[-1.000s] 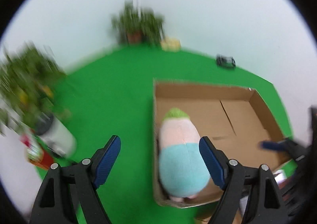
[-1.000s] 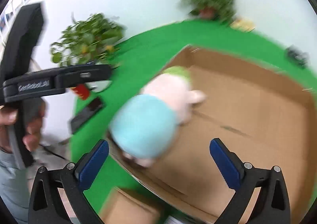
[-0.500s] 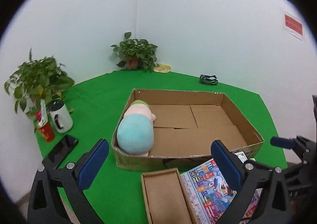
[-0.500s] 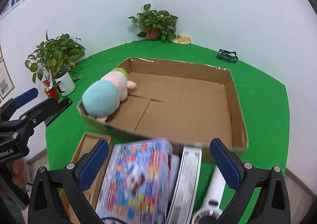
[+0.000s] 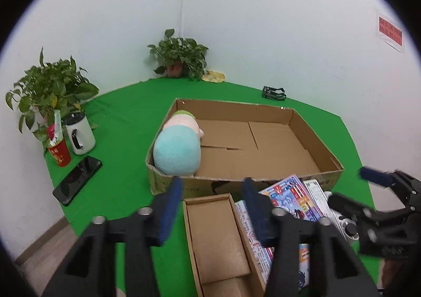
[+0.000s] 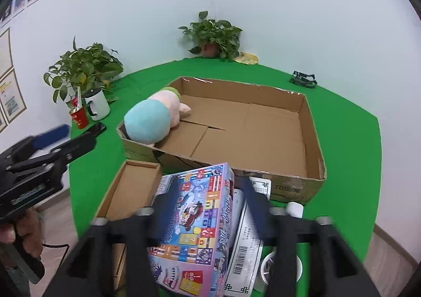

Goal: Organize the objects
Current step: 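Grasp the cardboard insert tray wall with the left gripper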

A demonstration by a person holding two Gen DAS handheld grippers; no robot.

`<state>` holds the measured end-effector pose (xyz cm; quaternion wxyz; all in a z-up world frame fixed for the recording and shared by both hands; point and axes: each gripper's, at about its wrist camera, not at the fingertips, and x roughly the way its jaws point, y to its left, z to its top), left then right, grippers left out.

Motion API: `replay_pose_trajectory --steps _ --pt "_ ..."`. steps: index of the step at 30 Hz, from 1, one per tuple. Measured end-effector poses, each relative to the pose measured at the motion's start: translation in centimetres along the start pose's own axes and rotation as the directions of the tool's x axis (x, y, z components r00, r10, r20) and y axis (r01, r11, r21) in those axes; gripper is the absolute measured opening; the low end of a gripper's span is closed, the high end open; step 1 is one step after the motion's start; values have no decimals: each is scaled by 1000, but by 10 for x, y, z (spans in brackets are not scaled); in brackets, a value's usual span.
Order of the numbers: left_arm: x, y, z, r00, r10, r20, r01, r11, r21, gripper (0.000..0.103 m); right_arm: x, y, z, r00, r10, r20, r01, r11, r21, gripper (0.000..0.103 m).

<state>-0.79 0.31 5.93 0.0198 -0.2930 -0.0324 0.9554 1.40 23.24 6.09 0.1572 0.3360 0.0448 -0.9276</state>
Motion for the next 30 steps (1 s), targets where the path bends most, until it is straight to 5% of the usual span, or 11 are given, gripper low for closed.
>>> replay_pose_trajectory --steps 1,2,4,5,12,17,21,24,26,30 --pt "0 2 -2 1000 -4 -10 4 1000 -5 43 -4 1 -3 1000 -5 24 5 1000 1 102" --pt "0 3 -3 1000 -5 -13 5 1000 -9 45 -9 1 -4 999 0 39 0 1000 -1 103" --pt "-1 8 -6 1000 -6 -29 5 1000 -21 80 -10 3 -7 1000 2 25 -2 1000 -3 103" --pt "-2 11 -7 999 -8 -32 7 999 -31 85 -11 3 -8 1000 12 17 -12 1000 1 103" --pt "1 23 -24 991 -61 -115 54 996 -66 86 -4 7 -29 998 35 -57 -34 999 8 103" --pt "5 24 -39 977 -117 -179 108 992 -58 86 -6 29 -48 986 137 -99 -141 990 -29 103" --pt "11 28 -53 957 -161 -240 148 987 -70 85 -14 59 -69 963 233 -138 -245 966 -79 102" --pt "17 30 -70 937 -193 -292 178 981 -76 84 -7 71 -86 927 315 -201 -325 946 -15 99" --pt "22 30 -82 919 -210 -334 193 978 -84 81 0 78 -98 898 361 -252 -366 930 28 85" --pt "31 28 -101 878 -247 -409 224 969 -105 66 20 89 -114 895 300 -330 -313 950 16 57"
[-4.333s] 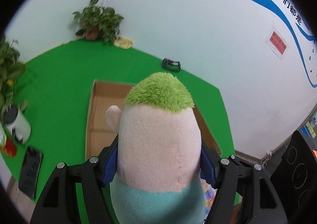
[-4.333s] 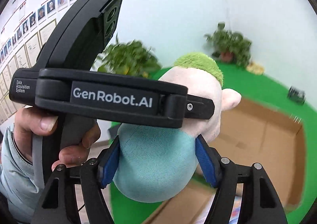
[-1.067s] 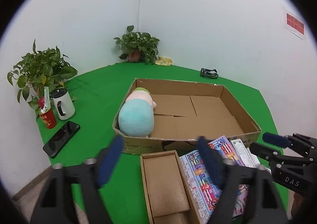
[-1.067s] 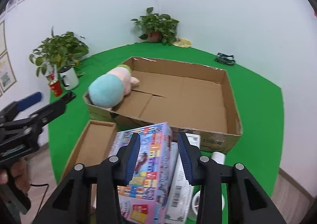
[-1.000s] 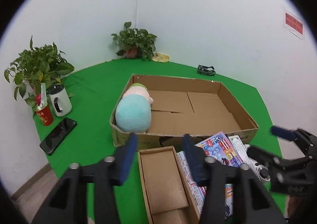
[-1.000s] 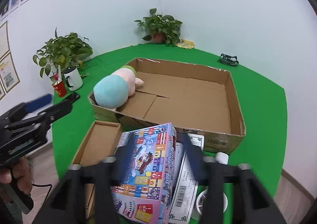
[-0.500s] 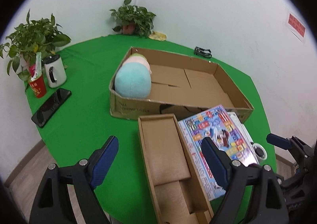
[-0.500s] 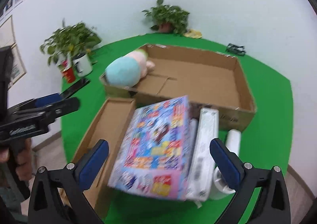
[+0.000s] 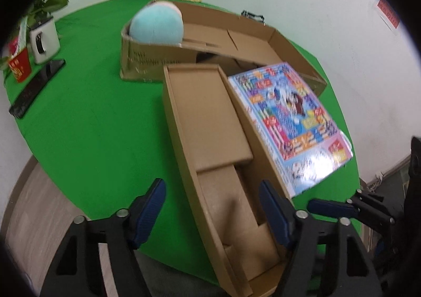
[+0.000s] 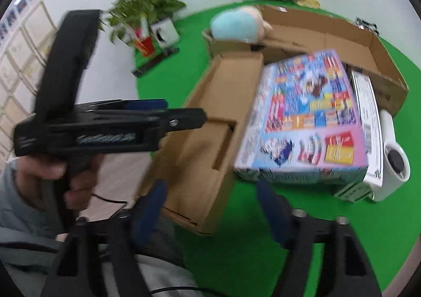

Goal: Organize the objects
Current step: 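Grasp the cardboard insert tray wall with the left gripper, then lift the cardboard insert tray and carry it over the large box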

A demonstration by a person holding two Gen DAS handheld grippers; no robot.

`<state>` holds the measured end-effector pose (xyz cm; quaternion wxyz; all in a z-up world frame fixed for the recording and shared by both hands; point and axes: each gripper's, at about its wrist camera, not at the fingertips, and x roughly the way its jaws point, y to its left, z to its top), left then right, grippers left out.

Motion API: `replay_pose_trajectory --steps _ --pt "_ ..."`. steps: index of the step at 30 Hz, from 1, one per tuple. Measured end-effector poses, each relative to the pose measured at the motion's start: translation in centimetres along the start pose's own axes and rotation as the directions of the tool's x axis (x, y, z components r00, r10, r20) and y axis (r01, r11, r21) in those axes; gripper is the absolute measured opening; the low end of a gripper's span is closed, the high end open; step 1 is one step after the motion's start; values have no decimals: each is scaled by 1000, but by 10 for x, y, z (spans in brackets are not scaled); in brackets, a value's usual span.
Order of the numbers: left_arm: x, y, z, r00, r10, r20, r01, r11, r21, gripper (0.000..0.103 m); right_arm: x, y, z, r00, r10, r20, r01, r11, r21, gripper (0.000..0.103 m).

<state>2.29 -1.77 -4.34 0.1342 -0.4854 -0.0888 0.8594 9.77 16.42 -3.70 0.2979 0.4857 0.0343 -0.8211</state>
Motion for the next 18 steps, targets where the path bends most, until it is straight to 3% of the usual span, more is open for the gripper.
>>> replay_pose_trajectory --steps 4,7,9,14,18 --pt "12 -1 -8 998 -22 -58 22 1000 -3 49 15 -5 3 999 -27 -45 29 998 48 38" --pt "15 2 -13 996 -24 -85 22 1000 -15 42 24 1 1 997 -4 -72 7 999 37 25" --pt "13 4 -16 996 -11 -90 10 1000 -14 42 25 6 1 997 -24 -74 25 1000 9 25" --pt "6 14 -23 994 3 -105 -8 999 -52 42 27 12 5 995 52 -82 -52 999 0 26" --pt "3 18 -26 995 1 -104 -8 998 -64 42 32 10 10 996 55 -74 -54 998 16 28"
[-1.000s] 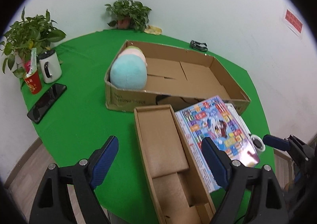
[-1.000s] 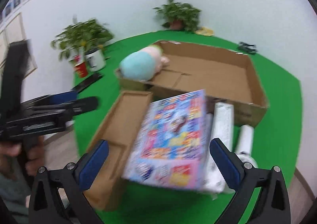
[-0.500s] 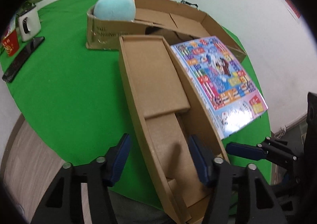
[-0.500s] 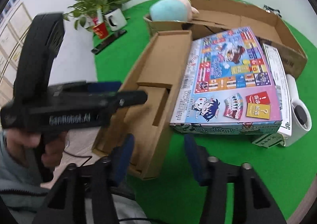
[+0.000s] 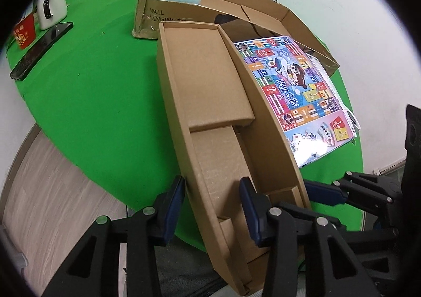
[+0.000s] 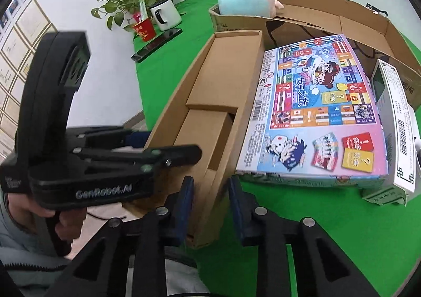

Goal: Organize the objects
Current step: 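Lift the cardboard insert tray and carry it over the large box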

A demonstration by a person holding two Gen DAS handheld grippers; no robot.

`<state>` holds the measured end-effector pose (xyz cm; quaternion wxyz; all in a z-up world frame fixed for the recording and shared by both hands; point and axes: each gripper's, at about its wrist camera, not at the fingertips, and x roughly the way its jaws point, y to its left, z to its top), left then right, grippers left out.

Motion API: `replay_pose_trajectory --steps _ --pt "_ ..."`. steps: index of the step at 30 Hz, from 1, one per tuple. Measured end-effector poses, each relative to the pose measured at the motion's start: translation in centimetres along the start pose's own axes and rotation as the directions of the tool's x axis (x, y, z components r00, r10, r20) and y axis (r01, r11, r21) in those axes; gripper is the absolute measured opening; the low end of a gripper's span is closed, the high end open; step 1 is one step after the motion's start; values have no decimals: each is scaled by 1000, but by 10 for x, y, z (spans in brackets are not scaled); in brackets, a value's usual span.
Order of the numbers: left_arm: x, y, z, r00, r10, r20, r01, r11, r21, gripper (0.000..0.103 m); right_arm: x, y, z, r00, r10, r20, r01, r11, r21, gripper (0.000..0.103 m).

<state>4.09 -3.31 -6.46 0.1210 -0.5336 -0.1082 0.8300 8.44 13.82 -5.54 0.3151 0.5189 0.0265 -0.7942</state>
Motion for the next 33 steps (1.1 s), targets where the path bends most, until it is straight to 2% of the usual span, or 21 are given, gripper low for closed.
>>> replay_pose_trajectory --steps 5,10,16,23,27,33 --pt "-3 7 0 1000 3 2 -3 1000 -8 38 7 -3 3 1000 -7 -6 7 1000 21 29" --pt "-11 10 -2 1000 23 16 -23 1000 -4 31 4 -1 2 999 -47 -6 46 999 -15 26" --pt "-28 -2 -4 996 61 58 -63 998 20 30 -3 8 -1 997 -80 17 80 996 -47 24" --pt "-59 -30 18 977 101 189 -112 992 52 29 -41 16 3 985 -77 154 86 995 -52 23" --pt "-72 -50 30 964 105 246 -130 988 86 29 -67 17 9 970 -86 229 99 994 -46 22" --pt "-83 -79 59 945 72 318 -125 981 148 29 -103 3 23 939 -135 316 144 990 -5 21"
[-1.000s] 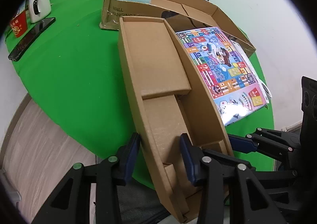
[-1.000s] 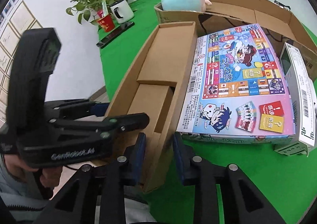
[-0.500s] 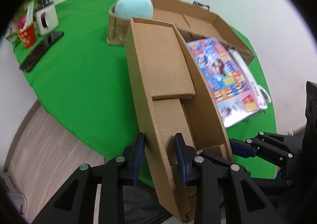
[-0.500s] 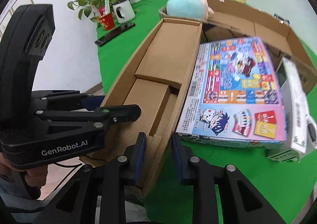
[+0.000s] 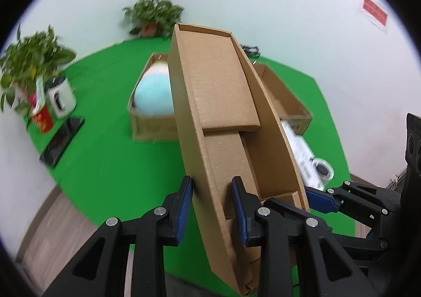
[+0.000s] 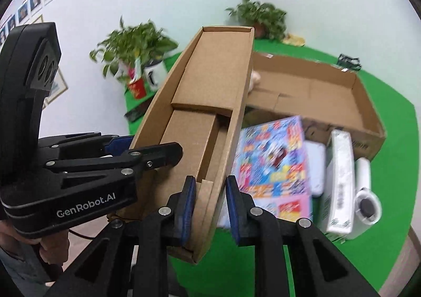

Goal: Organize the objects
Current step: 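Lift the cardboard insert tray and carry it over the large box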

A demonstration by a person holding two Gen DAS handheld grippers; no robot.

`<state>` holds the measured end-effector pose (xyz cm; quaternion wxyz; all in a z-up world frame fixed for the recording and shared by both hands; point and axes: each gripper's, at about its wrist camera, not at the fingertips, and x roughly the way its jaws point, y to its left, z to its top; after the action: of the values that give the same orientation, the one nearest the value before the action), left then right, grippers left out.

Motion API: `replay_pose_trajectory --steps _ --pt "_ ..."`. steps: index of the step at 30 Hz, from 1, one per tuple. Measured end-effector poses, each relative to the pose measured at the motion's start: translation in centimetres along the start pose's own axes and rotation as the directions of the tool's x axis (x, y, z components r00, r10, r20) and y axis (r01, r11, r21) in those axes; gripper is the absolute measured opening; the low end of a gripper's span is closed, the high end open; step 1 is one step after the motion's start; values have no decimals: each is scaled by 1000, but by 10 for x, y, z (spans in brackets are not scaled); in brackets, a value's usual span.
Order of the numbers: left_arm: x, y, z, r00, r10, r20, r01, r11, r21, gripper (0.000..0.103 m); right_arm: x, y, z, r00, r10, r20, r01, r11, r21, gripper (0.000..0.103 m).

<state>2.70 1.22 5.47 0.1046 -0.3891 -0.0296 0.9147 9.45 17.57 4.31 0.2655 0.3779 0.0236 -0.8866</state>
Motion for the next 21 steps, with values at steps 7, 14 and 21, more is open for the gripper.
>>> replay_pose_trajectory --steps 7,14,21 --pt "8 -18 46 996 -24 81 19 998 66 30 -17 -25 45 993 -84 81 82 996 30 19" --pt "21 -21 90 991 -51 121 40 995 92 29 -13 -43 94 983 -147 108 145 989 34 19" --pt "35 -20 126 985 -69 157 55 994 91 29 -5 -63 152 978 -175 116 173 985 24 19"
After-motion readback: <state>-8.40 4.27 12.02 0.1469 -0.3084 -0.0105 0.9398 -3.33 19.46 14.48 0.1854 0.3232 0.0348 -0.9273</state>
